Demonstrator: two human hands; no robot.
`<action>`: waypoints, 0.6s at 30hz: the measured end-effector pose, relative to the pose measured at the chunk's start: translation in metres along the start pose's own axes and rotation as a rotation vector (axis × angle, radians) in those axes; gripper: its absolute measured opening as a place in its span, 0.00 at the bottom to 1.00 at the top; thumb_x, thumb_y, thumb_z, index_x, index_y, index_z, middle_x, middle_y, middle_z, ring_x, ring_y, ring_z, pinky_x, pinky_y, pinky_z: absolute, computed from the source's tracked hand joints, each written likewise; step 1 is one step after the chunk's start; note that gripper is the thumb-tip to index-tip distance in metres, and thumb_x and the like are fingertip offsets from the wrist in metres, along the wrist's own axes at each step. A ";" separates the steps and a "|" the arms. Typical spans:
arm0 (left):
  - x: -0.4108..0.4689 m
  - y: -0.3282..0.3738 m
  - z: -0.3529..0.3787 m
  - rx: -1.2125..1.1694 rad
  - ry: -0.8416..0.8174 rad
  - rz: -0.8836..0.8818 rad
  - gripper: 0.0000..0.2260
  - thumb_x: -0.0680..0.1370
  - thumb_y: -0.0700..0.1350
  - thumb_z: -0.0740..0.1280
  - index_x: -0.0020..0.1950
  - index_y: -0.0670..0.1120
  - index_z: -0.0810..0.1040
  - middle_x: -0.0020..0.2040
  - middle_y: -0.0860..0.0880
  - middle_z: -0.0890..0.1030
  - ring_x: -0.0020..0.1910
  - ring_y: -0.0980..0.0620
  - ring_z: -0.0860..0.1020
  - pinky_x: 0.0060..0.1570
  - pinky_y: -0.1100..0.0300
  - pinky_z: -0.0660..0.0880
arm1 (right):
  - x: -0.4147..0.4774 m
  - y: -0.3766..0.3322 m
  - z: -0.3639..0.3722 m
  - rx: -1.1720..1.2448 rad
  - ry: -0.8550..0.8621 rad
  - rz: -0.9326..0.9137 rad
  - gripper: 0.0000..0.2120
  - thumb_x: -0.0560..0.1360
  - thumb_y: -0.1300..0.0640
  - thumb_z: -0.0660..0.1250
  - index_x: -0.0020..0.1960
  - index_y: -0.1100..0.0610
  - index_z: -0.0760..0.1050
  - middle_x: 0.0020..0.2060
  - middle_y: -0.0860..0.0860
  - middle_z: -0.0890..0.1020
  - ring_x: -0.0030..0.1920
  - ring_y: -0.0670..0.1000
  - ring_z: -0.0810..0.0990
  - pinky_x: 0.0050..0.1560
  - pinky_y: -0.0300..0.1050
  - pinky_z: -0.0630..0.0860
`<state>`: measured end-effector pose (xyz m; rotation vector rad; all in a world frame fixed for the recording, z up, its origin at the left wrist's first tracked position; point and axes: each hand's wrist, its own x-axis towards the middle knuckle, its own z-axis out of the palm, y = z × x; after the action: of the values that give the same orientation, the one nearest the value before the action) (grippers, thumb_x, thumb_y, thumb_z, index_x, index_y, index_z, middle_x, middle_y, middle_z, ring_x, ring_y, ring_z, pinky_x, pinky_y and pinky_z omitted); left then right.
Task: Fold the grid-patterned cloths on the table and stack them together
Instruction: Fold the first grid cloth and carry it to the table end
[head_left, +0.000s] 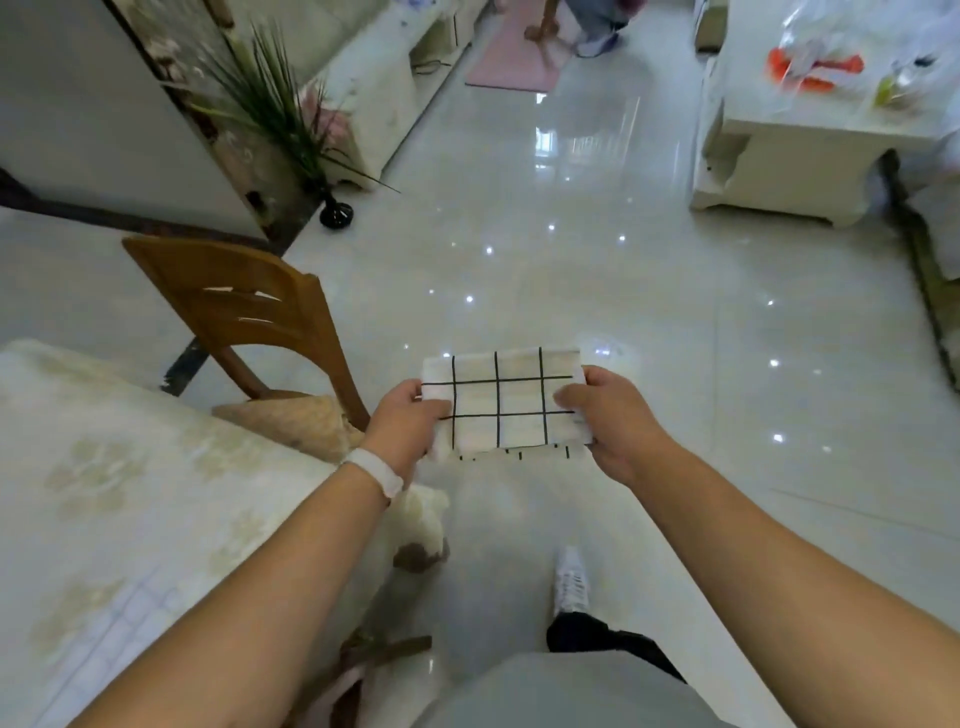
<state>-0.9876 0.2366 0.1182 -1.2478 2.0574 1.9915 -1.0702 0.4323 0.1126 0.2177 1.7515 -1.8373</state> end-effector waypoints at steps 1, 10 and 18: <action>0.006 0.010 0.009 -0.002 0.005 -0.007 0.07 0.72 0.39 0.69 0.47 0.49 0.79 0.48 0.41 0.84 0.48 0.39 0.82 0.48 0.33 0.77 | 0.013 -0.010 -0.005 -0.011 -0.006 -0.001 0.10 0.73 0.71 0.62 0.48 0.60 0.78 0.45 0.59 0.84 0.44 0.59 0.82 0.45 0.54 0.79; 0.061 0.066 0.055 -0.104 0.092 -0.004 0.09 0.77 0.34 0.64 0.53 0.44 0.78 0.48 0.43 0.84 0.43 0.45 0.83 0.42 0.50 0.81 | 0.107 -0.071 -0.026 -0.117 -0.084 0.005 0.08 0.67 0.67 0.66 0.43 0.58 0.79 0.42 0.59 0.83 0.45 0.60 0.82 0.49 0.60 0.80; 0.110 0.099 0.038 -0.159 0.185 -0.009 0.09 0.77 0.33 0.64 0.51 0.45 0.77 0.49 0.44 0.83 0.48 0.43 0.82 0.52 0.46 0.79 | 0.172 -0.105 0.011 -0.178 -0.206 -0.008 0.09 0.71 0.71 0.63 0.43 0.59 0.78 0.35 0.53 0.81 0.37 0.55 0.80 0.38 0.47 0.77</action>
<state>-1.1346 0.1990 0.1358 -1.5206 1.9961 2.1481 -1.2609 0.3673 0.1192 -0.0471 1.7585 -1.6337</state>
